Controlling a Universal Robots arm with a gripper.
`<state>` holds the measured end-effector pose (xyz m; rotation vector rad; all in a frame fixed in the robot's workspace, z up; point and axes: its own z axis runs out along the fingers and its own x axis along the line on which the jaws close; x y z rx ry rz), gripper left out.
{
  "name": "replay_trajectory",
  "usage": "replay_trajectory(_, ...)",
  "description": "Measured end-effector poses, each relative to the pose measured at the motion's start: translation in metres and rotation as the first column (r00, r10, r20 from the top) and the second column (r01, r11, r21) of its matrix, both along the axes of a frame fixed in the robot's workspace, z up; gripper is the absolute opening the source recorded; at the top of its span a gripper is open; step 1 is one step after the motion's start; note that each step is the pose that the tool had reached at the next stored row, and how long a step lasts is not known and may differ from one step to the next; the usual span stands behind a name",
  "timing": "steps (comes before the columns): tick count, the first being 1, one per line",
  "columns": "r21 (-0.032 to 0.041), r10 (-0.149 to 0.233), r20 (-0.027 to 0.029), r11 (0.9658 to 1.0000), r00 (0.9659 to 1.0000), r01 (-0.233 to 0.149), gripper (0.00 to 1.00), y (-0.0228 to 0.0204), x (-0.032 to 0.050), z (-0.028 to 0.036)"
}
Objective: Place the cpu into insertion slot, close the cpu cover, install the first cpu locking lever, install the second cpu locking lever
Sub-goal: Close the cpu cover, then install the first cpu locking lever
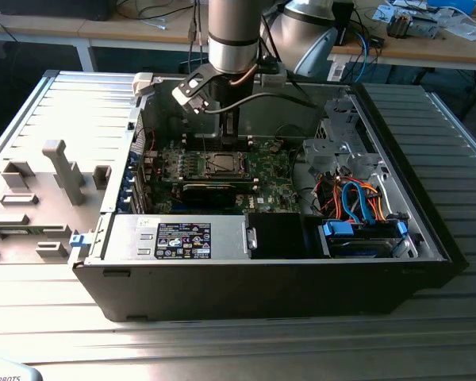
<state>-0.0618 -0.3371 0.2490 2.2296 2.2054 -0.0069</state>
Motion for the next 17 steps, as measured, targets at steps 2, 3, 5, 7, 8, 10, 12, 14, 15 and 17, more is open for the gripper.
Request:
replay_trajectory(2, 0.0, 0.0, 0.0, 1.0, 1.0, 0.0, 0.11, 0.0, 0.0, 0.0052)
replay_trajectory(3, -0.0001, 0.0, -0.0001, 1.0, 1.0, 0.0, 0.11, 0.0, 0.0, 0.0062)
replay_trajectory(5, 0.0, 0.0, 0.0, 1.0, 1.0, 0.0, 0.11, 0.0, 0.0, 0.0073)
replay_trajectory(7, 0.0, 0.0, 0.0, 1.0, 1.0, 0.0, 0.11, 0.0, 0.0, 0.0096)
replay_trajectory(8, 0.0, 0.0, 0.0, 1.0, 1.0, 0.0, 0.11, 0.0, 0.0, 0.0102)
replay_trajectory(10, 0.0003, 0.0, 0.0002, 1.0, 1.0, 0.0, 0.11, 0.0, 0.0, 0.0106)
replay_trajectory(12, 0.0, 0.0, 0.0, 1.0, 1.0, 0.0, 0.11, 0.0, 0.0, 0.0108)
replay_trajectory(14, 0.0001, 0.0, 0.0001, 1.0, 1.0, 0.0, 0.11, 0.0, 0.0, 0.0108)
replay_trajectory(15, 0.0001, 0.0, 0.0001, 1.0, 1.0, 0.0, 0.11, 0.0, 0.0, 0.0108)
replay_trajectory(17, 0.0, 0.0, 0.0, 1.0, 1.0, 0.0, 0.11, 0.0, 0.0, 0.0109)
